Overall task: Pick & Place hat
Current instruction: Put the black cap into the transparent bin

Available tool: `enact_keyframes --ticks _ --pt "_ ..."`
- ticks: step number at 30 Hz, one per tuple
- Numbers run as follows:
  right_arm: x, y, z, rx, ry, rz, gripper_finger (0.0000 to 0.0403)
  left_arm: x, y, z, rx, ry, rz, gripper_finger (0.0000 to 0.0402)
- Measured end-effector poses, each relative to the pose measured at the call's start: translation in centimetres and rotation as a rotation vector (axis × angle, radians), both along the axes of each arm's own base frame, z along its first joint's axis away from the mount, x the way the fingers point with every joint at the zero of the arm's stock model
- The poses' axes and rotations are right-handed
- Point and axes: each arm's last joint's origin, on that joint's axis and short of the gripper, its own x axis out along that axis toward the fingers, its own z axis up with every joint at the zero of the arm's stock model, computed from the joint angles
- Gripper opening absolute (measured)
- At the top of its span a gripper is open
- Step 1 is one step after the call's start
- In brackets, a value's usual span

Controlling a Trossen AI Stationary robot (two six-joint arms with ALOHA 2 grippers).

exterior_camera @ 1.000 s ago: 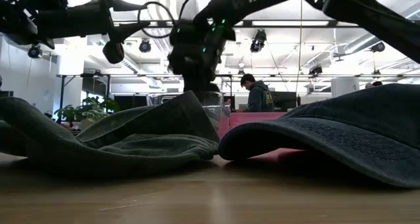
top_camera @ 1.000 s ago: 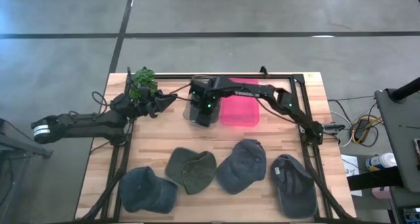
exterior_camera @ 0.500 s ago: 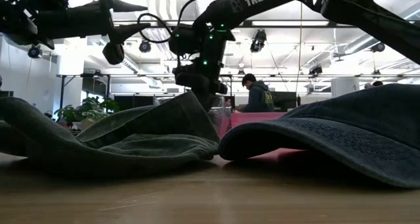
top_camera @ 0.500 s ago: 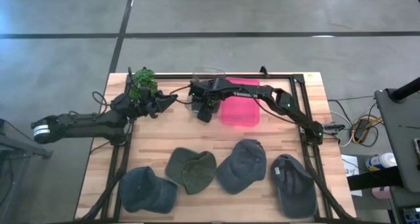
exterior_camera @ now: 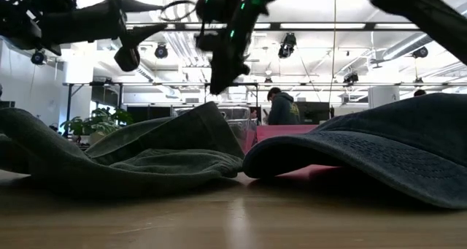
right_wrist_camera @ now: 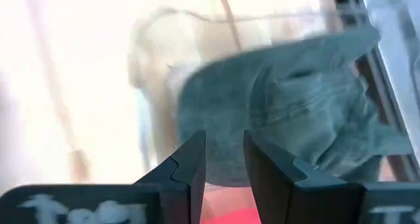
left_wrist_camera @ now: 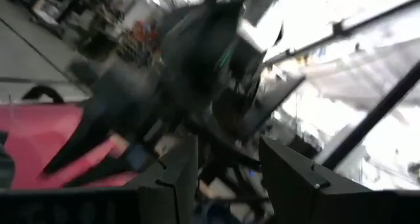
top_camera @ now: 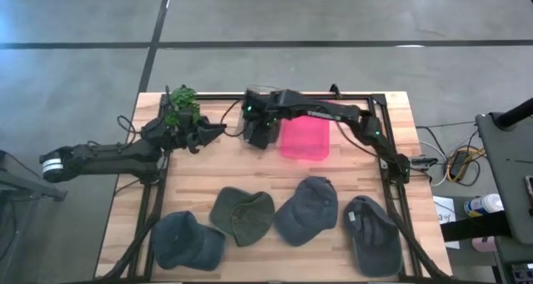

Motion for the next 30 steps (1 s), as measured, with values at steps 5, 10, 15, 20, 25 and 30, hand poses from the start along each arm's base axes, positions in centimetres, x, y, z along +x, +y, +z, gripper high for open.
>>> enact_keyframes --ticks 5,10,15,20,25,30 --pt "-1.7 3.0 3.2 0.171 -0.028 0.159 0.01 0.4 -0.5 -2.1 0.004 0.222 -0.201 0.0152" --pt "-2.9 6.9 3.0 0.223 0.136 0.228 0.01 0.2 -1.5 -4.4 -0.027 0.43 -0.434 0.0152" --pt "-3.0 10.5 2.4 0.242 0.206 0.272 0.01 0.2 -2.3 -5.2 0.152 0.487 -0.499 0.0152" --pt "-3.4 13.4 2.0 0.265 0.266 0.278 0.0116 0.2 -3.0 -6.0 0.229 0.541 -0.555 0.0152" --pt "-3.9 16.6 1.3 0.282 0.324 0.278 0.0162 0.9 -3.4 -7.2 0.258 0.629 -0.54 0.0152" --pt "-4.4 19.0 0.3 0.28 0.371 0.266 0.0211 1.9 -3.3 -8.7 0.252 0.747 -0.531 0.0152"
